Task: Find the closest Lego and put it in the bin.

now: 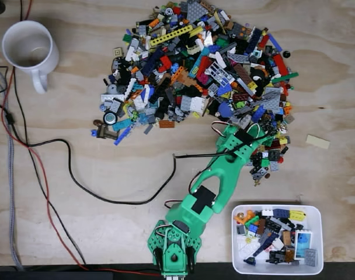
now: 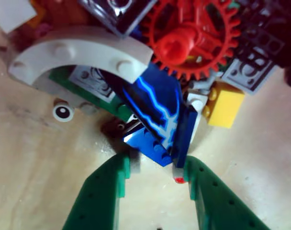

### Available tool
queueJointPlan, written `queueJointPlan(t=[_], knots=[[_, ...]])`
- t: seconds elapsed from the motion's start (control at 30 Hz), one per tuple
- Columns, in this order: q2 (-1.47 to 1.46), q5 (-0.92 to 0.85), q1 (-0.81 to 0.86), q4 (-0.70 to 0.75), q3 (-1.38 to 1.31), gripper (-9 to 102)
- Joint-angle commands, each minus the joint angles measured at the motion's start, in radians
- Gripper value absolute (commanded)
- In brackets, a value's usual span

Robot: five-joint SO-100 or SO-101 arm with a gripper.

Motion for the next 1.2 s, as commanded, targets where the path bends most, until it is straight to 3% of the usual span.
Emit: queueJointPlan(t=[0.0,0.13,0.43,1.17], knots=[[0.017,0.021,0.023,-0.040,0.012,7],[0.069,0.044,-0.009,-0.032,0.029,2],[0.252,0.069,-0.087,0.147,-0.034,11],[0.173,0.084,-0.012,-0.032,0.152,15]])
